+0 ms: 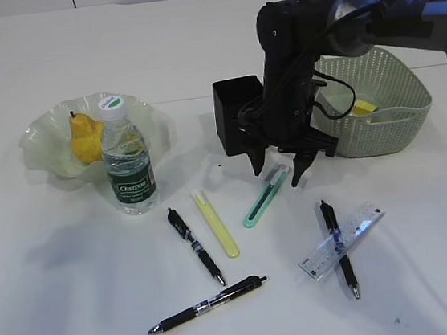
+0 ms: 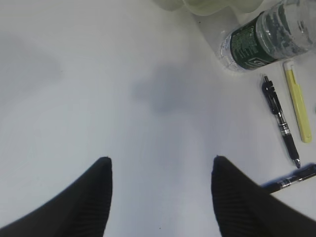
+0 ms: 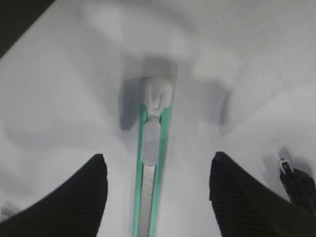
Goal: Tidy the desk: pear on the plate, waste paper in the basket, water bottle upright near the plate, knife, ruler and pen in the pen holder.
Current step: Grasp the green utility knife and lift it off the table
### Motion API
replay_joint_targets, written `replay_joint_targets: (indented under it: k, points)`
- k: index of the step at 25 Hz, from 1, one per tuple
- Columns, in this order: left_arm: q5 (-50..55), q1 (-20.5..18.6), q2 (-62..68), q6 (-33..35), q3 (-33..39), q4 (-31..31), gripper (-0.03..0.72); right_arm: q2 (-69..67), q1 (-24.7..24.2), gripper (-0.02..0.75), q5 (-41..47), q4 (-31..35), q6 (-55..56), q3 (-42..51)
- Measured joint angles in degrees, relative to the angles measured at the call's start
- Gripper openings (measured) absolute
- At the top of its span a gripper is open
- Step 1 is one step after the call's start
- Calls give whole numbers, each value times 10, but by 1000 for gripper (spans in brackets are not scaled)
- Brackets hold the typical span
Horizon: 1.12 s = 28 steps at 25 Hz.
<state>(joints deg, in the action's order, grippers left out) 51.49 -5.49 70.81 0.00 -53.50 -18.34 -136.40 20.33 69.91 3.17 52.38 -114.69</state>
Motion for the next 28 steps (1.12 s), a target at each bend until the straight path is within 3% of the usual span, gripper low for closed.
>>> replay_joint_targets:
  k: [28]
  points:
    - [0,0,7,0,-1,-8,449,-10,0,480,-30,-24,52,0]
